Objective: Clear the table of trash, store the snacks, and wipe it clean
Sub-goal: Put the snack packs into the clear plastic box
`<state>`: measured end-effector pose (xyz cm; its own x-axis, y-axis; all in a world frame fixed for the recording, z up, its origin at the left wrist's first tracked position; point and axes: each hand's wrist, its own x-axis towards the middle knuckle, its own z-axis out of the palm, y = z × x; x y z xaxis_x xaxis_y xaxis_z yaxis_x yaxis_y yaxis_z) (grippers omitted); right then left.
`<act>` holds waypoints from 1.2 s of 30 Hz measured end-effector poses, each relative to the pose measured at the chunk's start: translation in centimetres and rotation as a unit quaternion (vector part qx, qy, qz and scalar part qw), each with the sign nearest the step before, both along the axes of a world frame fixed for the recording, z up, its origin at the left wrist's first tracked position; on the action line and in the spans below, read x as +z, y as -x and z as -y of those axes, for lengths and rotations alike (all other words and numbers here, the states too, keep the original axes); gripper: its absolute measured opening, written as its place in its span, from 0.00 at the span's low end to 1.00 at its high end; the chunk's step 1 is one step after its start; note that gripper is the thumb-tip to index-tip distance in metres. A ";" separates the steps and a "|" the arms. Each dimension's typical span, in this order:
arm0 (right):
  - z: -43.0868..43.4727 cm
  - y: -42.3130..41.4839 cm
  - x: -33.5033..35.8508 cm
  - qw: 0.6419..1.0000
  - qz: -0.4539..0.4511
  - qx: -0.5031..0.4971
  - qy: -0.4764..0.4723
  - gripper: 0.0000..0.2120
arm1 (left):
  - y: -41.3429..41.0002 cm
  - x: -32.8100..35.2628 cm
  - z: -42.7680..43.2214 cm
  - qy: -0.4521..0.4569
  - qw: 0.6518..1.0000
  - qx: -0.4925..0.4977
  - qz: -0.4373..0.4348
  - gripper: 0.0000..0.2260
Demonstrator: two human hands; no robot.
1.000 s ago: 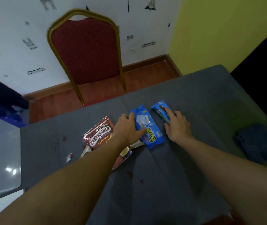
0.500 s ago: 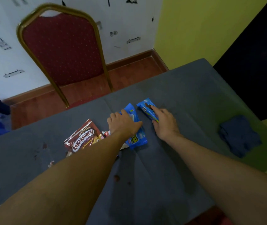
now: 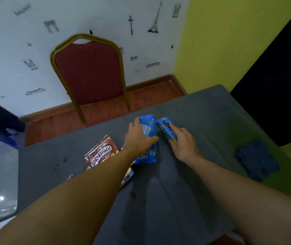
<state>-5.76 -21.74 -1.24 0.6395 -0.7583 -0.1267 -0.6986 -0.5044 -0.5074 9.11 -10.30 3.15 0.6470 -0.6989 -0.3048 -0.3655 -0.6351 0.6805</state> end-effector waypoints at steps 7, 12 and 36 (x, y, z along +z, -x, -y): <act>-2.9 -3.4 3.3 0.999 0.019 0.044 0.013 0.32 | -3.1 3.5 -5.1 0.060 0.998 0.035 -0.002 0.35; -6.2 -7.2 5.0 0.996 0.029 0.086 0.012 0.31 | -6.1 4.5 -10.6 0.034 0.997 0.040 0.054 0.43; -29.1 -30.6 8.1 0.935 0.108 0.339 -0.002 0.29 | -23.2 7.8 -43.3 0.017 0.921 0.357 0.154 0.31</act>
<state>24.84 7.32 6.85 0.9837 -0.1702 0.0584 -0.1011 -0.7913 -0.6030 32.29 33.04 10.97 0.9976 -0.0667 -0.0160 -0.0411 -0.7683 0.6388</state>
